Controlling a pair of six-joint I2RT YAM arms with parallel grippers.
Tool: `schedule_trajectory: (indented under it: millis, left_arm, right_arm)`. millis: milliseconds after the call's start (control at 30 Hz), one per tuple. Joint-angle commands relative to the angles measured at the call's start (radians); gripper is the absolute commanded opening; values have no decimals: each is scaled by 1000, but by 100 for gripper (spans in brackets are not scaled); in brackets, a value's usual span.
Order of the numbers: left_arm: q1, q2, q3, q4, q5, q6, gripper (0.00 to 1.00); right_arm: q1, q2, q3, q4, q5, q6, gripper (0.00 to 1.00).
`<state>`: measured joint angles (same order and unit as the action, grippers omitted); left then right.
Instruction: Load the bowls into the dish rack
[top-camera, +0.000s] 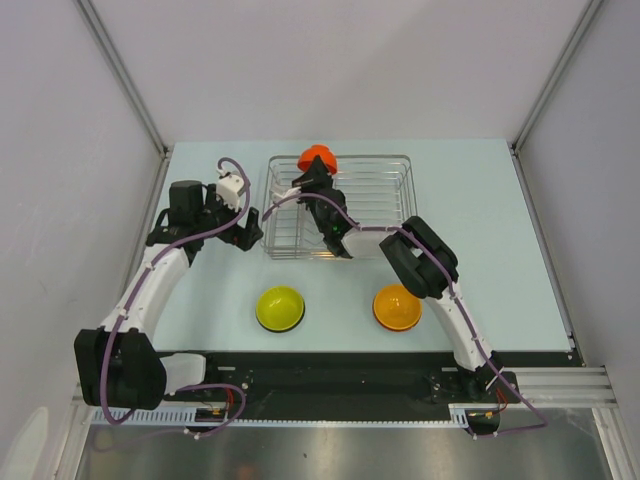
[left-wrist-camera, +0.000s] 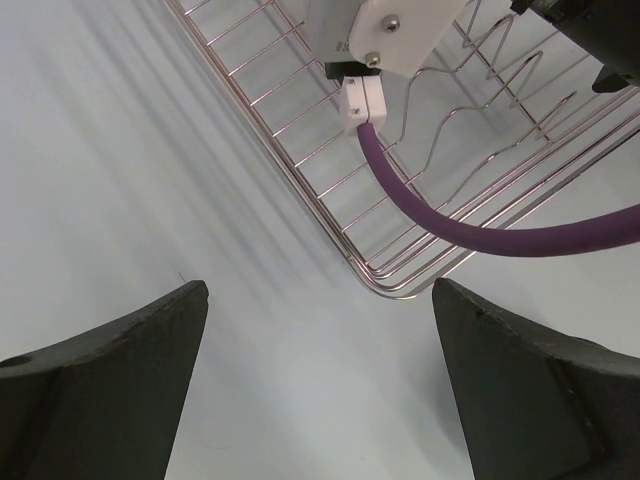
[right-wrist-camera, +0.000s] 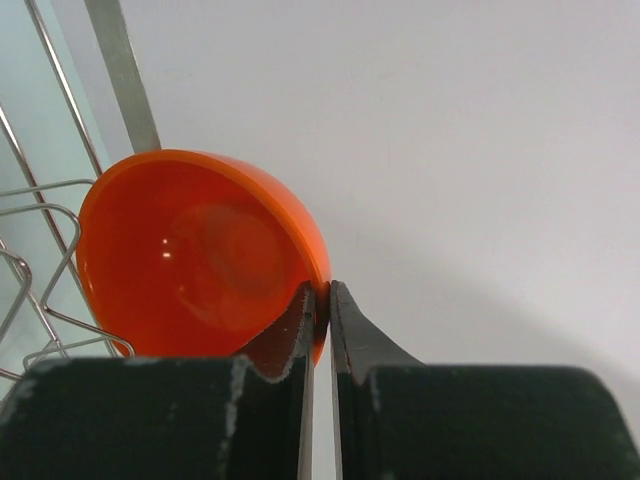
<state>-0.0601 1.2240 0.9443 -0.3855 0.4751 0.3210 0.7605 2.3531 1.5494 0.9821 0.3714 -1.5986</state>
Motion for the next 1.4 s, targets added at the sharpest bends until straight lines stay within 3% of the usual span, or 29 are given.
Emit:
schedule_trajectory:
  millis: [0, 233, 367, 467, 733, 933, 1133, 1367]
  left_arm:
    - [9, 2, -6, 28, 26, -13, 100]
    - [9, 14, 7, 28, 26, -14, 100]
    - [11, 15, 5, 28, 25, -14, 99]
    - [11, 15, 7, 30, 22, -14, 100]
    - [13, 12, 8, 25, 20, -14, 100]
    - [13, 3, 7, 17, 16, -10, 100]
    - [14, 2, 7, 16, 16, -10, 100]
    - [14, -4, 7, 14, 19, -19, 100]
  right_arm:
    - [26, 12, -26, 47, -51, -17, 11]
    - [26, 11, -31, 33, -57, -17, 18]
    - [26, 5, -31, 12, -55, -12, 44]
    - [28, -11, -29, -28, -46, 5, 53]
    - [33, -57, -3, -198, -6, 100, 60]
    - [30, -100, 29, -390, 18, 199, 62]
    - [20, -144, 135, -719, 12, 354, 64]
    - [11, -153, 202, -884, -14, 423, 66]
